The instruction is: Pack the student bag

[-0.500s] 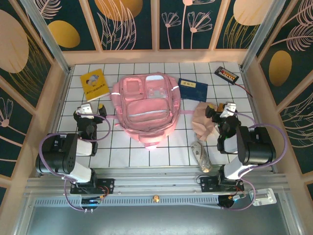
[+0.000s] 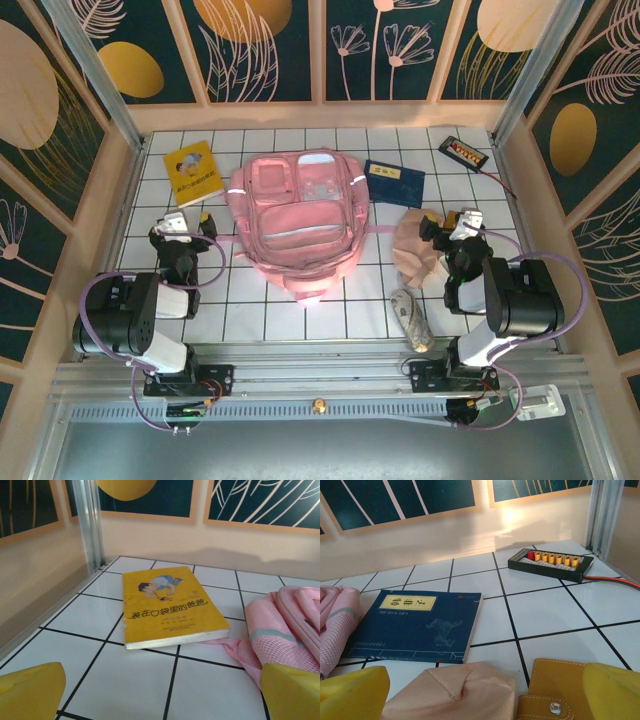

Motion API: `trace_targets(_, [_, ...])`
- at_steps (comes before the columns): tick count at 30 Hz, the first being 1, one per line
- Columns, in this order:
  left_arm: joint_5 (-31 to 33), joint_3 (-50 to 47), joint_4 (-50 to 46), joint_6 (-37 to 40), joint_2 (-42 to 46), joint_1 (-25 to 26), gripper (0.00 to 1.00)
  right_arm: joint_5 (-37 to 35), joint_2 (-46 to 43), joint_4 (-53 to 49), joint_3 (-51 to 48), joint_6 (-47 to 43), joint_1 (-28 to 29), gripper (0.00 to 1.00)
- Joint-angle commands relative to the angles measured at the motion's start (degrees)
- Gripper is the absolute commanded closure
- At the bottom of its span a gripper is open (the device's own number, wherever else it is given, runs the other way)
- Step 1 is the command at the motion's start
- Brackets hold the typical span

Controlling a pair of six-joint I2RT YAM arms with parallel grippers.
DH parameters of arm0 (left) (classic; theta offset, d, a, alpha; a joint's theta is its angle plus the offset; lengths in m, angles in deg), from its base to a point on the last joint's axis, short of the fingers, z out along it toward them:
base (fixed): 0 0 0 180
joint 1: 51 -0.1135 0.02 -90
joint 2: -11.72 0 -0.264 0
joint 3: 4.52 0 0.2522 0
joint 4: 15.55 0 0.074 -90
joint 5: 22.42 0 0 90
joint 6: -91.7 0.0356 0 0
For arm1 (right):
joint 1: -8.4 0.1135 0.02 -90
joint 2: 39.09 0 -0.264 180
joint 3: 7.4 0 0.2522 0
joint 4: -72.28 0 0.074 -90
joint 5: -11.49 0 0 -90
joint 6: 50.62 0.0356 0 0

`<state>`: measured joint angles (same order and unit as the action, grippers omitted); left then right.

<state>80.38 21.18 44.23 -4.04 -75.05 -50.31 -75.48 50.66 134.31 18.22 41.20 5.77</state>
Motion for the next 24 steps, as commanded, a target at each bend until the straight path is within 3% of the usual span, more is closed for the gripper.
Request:
trace_targets(1, [2.49,-0.34,3.17,-1.38,-0.20,-0.16,0.01,0.22,-0.07,0.19,0.82,-0.70,-0.04,0.01])
trace_targets(6, [4.53,-1.07,3.86,-2.15,0.45,-0.17,0.01,-3.72,-2.81,-2.35,1.11,1.13,-0.15,0.01])
trace_targets(9, [4.00,-3.13,5.92,-1.82,2.74,-0.16,0.01,-7.39,-6.89,-9.11,3.04,1.58,0.12,0.01])
trace_targets(11, [6.12,-5.13,6.17,-2.69,6.41,-0.17,0.01,-10.10,-11.40,-19.30,6.86,2.93,0.22,0.02])
trace_targets(13, [10.48,-3.60,-2.25,-4.40,12.85,-0.16,0.01,-11.57,-15.01,-33.36,12.84,9.98,-0.84,0.01])
trace_targets(15, [10.11,-0.20,-13.22,-6.38,19.24,-0.16,0.01,-8.37,-16.63,-46.53,20.02,15.85,-1.63,0.01])
trace_targets(19, [12.68,4.92,-33.87,-14.22,32.51,-0.16,0.01,3.07,-18.30,-59.69,27.58,25.37,-0.84,0.05])
trace_targets(24, [3.72,10.64,-51.09,-18.47,41.01,0.08,0.01,14.68,-18.74,-72.35,33.05,28.35,3.75,0.08])
